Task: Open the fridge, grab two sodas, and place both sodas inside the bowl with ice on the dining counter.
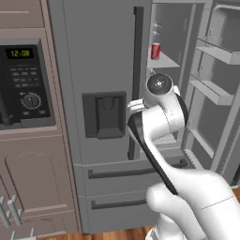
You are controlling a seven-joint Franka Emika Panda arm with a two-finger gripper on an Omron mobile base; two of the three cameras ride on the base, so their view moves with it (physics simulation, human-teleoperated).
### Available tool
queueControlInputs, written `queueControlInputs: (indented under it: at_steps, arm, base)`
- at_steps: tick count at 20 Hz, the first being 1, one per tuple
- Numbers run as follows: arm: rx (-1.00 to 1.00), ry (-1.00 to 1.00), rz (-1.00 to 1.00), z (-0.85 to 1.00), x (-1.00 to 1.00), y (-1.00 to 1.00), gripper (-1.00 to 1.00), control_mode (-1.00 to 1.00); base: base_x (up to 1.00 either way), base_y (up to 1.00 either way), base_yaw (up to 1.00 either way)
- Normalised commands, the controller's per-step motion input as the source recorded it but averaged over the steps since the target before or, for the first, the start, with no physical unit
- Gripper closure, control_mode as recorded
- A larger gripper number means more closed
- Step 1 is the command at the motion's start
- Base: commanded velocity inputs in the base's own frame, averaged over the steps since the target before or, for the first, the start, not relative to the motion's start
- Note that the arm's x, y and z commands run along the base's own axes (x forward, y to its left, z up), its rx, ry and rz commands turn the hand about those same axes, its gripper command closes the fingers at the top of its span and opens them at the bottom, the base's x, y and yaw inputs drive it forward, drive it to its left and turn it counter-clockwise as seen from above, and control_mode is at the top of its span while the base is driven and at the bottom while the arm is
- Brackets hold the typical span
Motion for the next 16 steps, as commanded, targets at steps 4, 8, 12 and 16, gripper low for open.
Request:
queueControlInputs:
  at_steps: [4,8,12,16]
  arm:
    - [0.09,-0.04,0.00,0.05,0.45,0.15,-1.00,-1.00]
    - [0.12,-0.03,0.00,0.06,0.51,0.19,-1.00,-1.00]
    - [0.12,-0.02,0.00,0.01,0.48,0.00,-1.00,-1.00]
    - [0.10,-0.01,0.00,0.00,0.44,0.00,-1.00,-1.00]
  base:
    - [0.00,0.00,0.00]
    - [0.00,0.00,0.00]
    - [0.00,0.00,0.00]
    - [0.00,0.00,0.00]
